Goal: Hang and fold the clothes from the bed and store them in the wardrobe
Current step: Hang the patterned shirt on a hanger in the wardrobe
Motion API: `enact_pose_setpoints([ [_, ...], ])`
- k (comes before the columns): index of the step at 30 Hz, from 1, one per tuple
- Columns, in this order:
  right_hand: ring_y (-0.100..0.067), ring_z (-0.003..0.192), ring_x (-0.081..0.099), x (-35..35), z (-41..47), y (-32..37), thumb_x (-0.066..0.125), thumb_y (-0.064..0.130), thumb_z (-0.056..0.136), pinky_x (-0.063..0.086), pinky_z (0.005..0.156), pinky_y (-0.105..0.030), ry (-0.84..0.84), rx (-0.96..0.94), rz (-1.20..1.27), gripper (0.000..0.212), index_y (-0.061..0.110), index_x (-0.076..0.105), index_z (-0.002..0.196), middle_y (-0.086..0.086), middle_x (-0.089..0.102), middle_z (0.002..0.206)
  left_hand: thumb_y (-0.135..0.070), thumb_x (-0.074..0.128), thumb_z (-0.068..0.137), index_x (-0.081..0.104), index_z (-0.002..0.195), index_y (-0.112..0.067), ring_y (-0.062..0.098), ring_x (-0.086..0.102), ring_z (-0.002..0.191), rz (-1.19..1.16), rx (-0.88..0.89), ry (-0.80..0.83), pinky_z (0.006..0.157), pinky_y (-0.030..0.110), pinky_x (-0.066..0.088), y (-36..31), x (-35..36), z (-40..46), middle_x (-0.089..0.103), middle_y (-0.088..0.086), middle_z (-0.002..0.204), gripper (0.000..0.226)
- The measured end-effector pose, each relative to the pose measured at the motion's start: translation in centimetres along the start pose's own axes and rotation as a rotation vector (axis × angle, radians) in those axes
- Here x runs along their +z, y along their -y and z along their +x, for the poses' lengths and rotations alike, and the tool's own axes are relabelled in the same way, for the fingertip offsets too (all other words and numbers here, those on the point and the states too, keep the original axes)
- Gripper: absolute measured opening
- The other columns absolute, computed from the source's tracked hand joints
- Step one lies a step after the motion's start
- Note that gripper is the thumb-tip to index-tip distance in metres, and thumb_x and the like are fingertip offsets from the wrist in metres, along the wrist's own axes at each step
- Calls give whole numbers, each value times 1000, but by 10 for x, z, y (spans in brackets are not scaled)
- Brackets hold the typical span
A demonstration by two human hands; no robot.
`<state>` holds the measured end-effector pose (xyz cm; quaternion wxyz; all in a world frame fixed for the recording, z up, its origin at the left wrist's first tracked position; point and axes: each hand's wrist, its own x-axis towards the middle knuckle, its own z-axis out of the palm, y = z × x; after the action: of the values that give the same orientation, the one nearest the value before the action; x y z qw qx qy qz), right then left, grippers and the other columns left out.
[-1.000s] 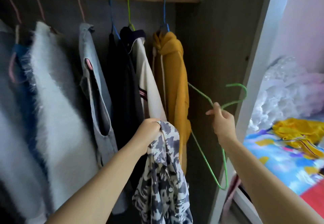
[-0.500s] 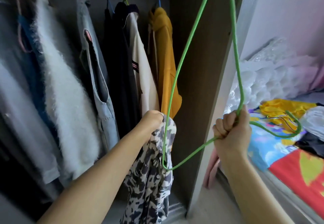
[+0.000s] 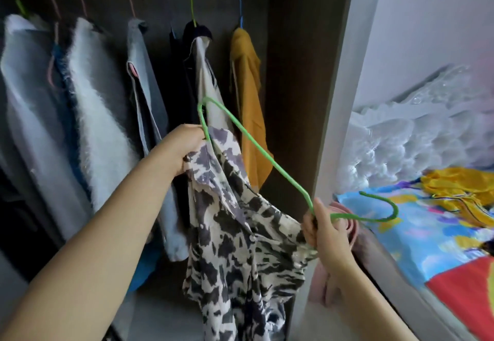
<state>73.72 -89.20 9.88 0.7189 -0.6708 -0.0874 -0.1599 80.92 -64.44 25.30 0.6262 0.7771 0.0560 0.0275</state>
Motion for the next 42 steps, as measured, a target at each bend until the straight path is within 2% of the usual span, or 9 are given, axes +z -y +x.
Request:
enact_pose_setpoints([
  [10,-2,34,44,-56,20,67,33,54,98,39,47,-8,444,227,-965,67,27,54,41,9,47,38,0,51,84,71,79,-18,18,61,71,326,79,-257,59,23,46,74,2,2,66,0,72,27],
  [13,-3,35,44,-55,23,84,36,55,97,39,48,-8,444,142,-975,63,27,55,44,8,48,40,-5,50,80,63,69,-25,16,60,68,694,245,-105,56,27,42,76,35,-18,63,-6,69,26],
  [19,-2,32,37,-34,36,89,42,55,97,33,43,-13,577,197,-996,58,22,53,50,10,41,35,-22,50,87,62,113,-32,12,56,94,959,298,353,81,29,49,68,71,-39,53,-8,108,30],
  [23,-8,35,36,-59,47,102,53,54,92,33,41,-14,475,171,-853,47,27,63,55,8,38,39,-37,51,93,58,121,-39,4,58,102,663,319,626,87,22,48,64,61,-41,54,-14,125,29],
  [26,-16,48,41,-78,48,110,63,40,91,39,52,-26,521,194,-641,30,22,71,70,3,46,49,-60,59,84,69,104,-28,9,68,95,322,209,845,82,22,53,64,64,-47,71,-7,100,39],
  [30,-21,88,69,-111,43,116,63,18,94,56,76,-23,519,293,-314,18,13,71,108,-11,73,95,-53,56,90,62,72,-32,5,57,63,499,517,573,64,30,47,72,86,-49,56,-10,64,29],
  [33,-22,109,64,-133,46,109,47,16,102,55,72,-19,508,489,-799,23,16,64,117,-3,68,113,-53,55,90,60,70,-42,8,57,62,564,685,416,60,32,46,75,85,-45,59,-10,64,23],
  [37,-8,67,59,-135,40,85,56,44,88,47,47,-14,773,886,-1356,26,24,55,72,9,55,73,-59,55,87,56,66,-33,10,53,58,568,779,402,56,28,40,85,72,-35,54,-8,59,33],
  [42,-4,43,49,-136,39,76,54,22,90,41,43,-13,780,742,-1418,19,20,60,73,4,56,63,-70,46,83,58,68,-31,7,51,56,592,862,362,50,17,31,90,62,-29,52,-8,60,44],
])
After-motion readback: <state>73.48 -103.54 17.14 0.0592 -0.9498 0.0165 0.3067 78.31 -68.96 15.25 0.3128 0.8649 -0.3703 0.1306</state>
